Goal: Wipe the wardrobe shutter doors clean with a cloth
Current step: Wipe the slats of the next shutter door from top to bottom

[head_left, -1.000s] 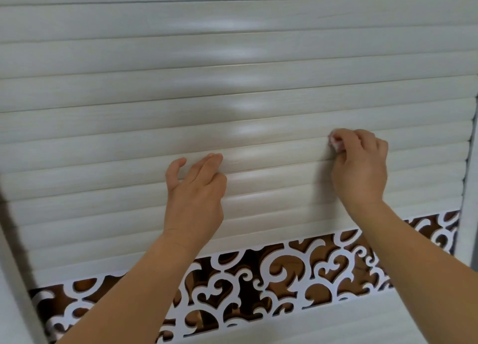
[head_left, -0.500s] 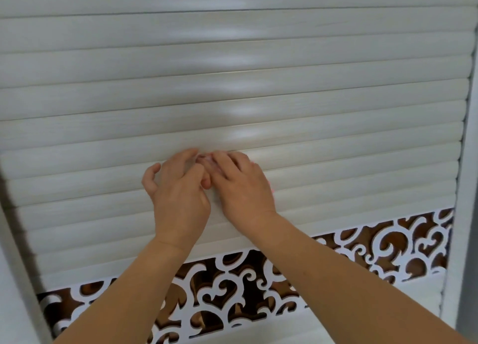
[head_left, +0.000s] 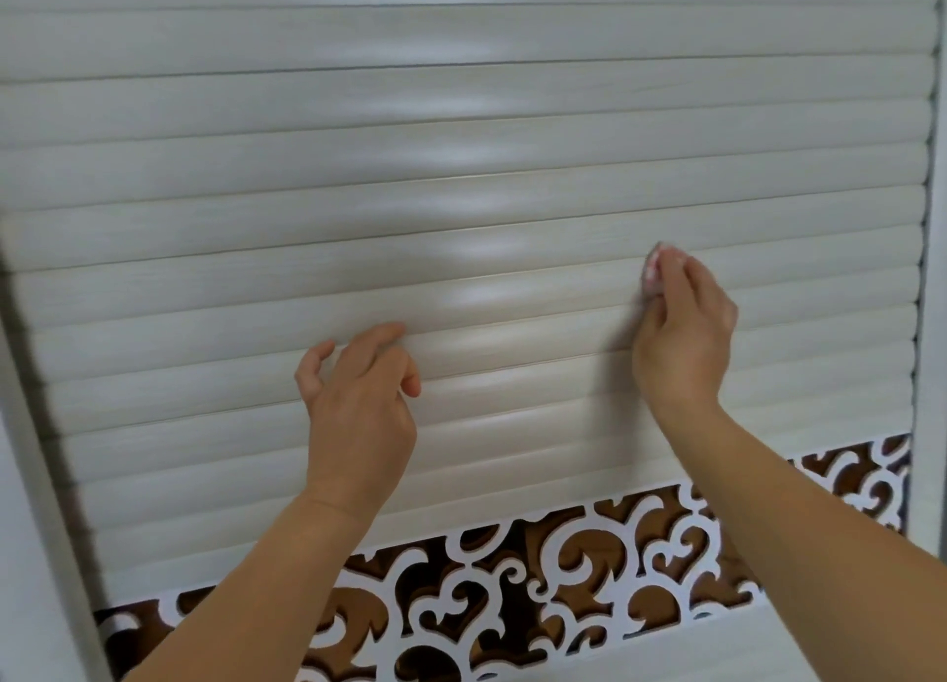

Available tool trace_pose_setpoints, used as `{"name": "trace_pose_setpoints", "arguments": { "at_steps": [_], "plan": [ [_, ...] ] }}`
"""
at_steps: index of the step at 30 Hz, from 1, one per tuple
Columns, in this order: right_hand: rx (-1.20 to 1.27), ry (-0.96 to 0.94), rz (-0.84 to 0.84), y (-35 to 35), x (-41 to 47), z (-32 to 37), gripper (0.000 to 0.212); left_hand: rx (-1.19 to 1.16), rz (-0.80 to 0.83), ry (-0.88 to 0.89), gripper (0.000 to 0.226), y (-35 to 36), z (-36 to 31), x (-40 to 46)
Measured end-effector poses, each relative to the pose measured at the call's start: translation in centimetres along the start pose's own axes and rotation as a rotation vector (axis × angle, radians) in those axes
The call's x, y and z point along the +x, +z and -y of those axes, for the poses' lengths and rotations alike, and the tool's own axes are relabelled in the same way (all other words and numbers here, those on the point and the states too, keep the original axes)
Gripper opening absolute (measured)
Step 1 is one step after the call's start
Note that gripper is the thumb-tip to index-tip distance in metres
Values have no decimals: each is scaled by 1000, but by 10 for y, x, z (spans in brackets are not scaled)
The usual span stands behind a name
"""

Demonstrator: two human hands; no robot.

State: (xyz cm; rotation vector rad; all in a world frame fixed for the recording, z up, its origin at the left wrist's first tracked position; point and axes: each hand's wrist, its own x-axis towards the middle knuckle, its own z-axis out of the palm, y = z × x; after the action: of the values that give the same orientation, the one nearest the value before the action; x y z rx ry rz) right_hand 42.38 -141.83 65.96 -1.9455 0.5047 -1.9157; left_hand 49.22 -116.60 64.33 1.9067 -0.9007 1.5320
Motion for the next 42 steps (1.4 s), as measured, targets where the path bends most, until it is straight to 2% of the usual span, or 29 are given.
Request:
{"name": "trace_pose_setpoints", "arguments": {
  "at_steps": [5, 7, 9, 14, 16, 30, 34, 37, 39, 42],
  "plan": [
    [96, -219, 62, 42, -27, 65, 55, 14, -2, -23, 28, -10, 11, 0],
    [100, -354, 115, 50, -49, 87, 61, 18, -3, -20, 28, -13, 13, 0],
    [105, -521, 205, 57, -72, 98, 57, 23, -11, -8, 27, -13, 11, 1],
    [49, -931, 338, 52, -88, 65, 48, 36, -27, 19, 25, -2, -6, 6],
    [-24, -1008, 354, 44, -75, 38, 49, 32, -31, 38, 25, 8, -19, 8],
    [-117, -795, 183, -5, 25, -63, 47, -38, 81, 131, 26, 73, -119, 21],
    [-152, -570, 165, -17, 42, -98, 48, -44, 109, 130, 27, 81, -136, 23],
    [-156, -414, 130, -18, 38, -92, 48, -44, 104, 120, 27, 86, -144, 23],
    [-172, -448, 146, -14, 31, -81, 51, -47, 105, 106, 27, 91, -152, 22],
    [-151, -667, 218, -18, 35, -87, 56, -45, 116, 92, 26, 100, -166, 23]
  ]
}}
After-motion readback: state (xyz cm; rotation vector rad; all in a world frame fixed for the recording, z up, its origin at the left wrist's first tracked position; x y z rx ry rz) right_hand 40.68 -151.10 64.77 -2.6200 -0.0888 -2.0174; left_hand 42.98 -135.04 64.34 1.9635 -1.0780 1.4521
